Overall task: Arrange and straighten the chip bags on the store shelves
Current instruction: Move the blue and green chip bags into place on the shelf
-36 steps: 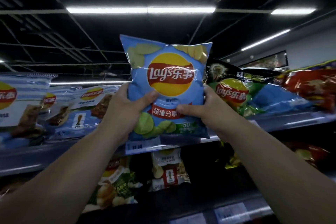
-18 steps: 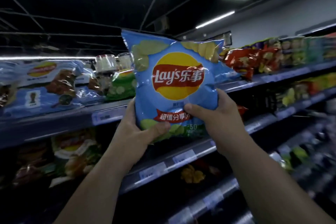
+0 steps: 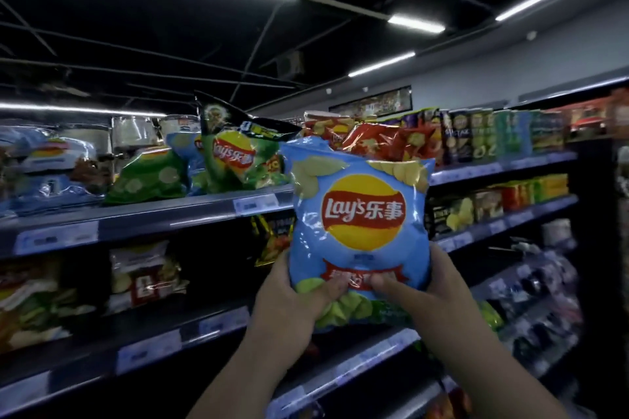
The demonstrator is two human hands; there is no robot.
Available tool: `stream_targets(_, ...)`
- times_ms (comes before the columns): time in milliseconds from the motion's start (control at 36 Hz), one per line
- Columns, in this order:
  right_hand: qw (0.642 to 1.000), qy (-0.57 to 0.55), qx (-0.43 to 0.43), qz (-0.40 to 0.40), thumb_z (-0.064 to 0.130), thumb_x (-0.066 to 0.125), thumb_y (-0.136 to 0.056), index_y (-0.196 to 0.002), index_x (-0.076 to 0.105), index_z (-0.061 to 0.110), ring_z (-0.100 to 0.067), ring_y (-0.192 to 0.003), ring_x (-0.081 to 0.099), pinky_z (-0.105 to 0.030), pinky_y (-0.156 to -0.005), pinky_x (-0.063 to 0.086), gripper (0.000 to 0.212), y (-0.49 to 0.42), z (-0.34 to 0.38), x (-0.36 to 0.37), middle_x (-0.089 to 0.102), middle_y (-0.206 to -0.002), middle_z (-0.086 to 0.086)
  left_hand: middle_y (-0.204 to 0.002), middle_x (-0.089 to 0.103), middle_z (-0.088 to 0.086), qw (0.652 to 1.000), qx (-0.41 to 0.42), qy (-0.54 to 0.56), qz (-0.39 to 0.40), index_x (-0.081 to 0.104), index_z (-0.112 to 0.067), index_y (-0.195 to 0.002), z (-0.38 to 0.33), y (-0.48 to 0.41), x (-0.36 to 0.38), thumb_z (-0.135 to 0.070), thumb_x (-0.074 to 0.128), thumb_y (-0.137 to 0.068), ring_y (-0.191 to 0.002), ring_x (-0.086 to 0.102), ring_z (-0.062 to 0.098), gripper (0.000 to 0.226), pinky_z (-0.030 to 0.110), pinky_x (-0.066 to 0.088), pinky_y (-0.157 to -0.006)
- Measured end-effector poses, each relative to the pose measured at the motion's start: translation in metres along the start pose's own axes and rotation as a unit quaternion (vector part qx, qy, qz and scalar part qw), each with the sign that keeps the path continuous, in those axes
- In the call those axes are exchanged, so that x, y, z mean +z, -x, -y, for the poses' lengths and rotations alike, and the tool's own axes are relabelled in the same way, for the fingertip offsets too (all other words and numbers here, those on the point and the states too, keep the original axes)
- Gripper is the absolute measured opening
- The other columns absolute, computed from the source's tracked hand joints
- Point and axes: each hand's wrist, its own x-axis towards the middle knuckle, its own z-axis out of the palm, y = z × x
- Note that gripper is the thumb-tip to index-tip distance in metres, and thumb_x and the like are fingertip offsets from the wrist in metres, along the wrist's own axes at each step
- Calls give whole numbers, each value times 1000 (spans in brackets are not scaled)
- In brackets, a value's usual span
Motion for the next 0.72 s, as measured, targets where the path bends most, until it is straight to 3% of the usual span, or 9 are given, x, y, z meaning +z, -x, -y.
stream_targets(56,999,26,3,-21,33,88,-63,-120,61,27,-16,-90,74,-34,-72,63,63,-4,-4,-28,74,-103,7,-94,72,-28,1000,2,-10,3,59,-42,-116,5,-3,29,-41,89,-62,-82,69,-4,61,14,53,-63)
stream_targets(111,998,58,-6,-40,28,89,-68,-114,63,23,-13,-84,73,-30,-68,62,53,-12,-7,-52,74,-95,7,-99,73,-24,999,10,-37,8,60,-40,-120,8,-7,50,-43,89,-66,-88,69,-3,61,20,56,-74)
stream_targets(222,996,76,-26,-51,23,88,-74,-110,64,23,-14,-82,72,-40,-72,62,43,-36,-10,-73,74,-94,4,-106,73,-20,999,26,-45,15,58,-44,-121,2,-17,71,-50,85,-63,-94,70,1,65,21,55,-78)
stream_targets(333,996,65,-41,-38,26,87,-76,-111,65,22,-22,-86,72,-51,-76,61,42,-64,-16,-67,73,-98,-1,-108,72,-22,997,38,-59,2,55,-49,-121,-1,-37,68,-48,86,-68,-97,70,1,61,27,57,-84)
stream_targets(472,996,37,-71,-36,21,86,-77,-106,63,24,-9,-81,69,-35,-71,59,37,-99,-21,-41,72,-97,3,-115,68,-24,994,62,-92,-6,51,-48,-131,-4,-70,48,-52,84,-68,-105,66,-1,72,28,56,-88)
stream_targets(556,996,20,-82,-30,22,86,-77,-111,64,24,-8,-84,71,-42,-77,61,40,-124,-27,-21,73,-101,4,-120,61,-28,989,77,-126,-13,45,-51,-133,-9,-88,27,-64,77,-61,-107,61,-4,81,23,54,-87)
stream_targets(611,995,13,-90,-36,24,87,-76,-113,65,26,-12,-89,72,-48,-81,61,43,-142,-31,-9,74,-104,5,-119,51,-33,984,90,-148,-30,40,-54,-130,-12,-104,6,-67,70,-62,-107,54,-8,76,15,52,-78)
stream_targets(667,994,7,-97,-44,27,88,-74,-112,65,28,-17,-93,72,-52,-84,60,44,-162,-33,3,74,-106,5,-118,53,-30,975,126,-160,-84,45,-50,-124,-14,-126,-18,-60,72,-76,-109,55,-6,56,12,50,-77)
stream_targets(722,993,7,-109,-54,28,88,-74,-107,64,30,-18,-94,71,-53,-86,59,41,-182,-33,14,73,-105,6,-118,55,-22,955,164,-180,-171,46,-45,-120,-15,-151,-47,-39,75,-86,-110,57,0,45,27,51,-91)
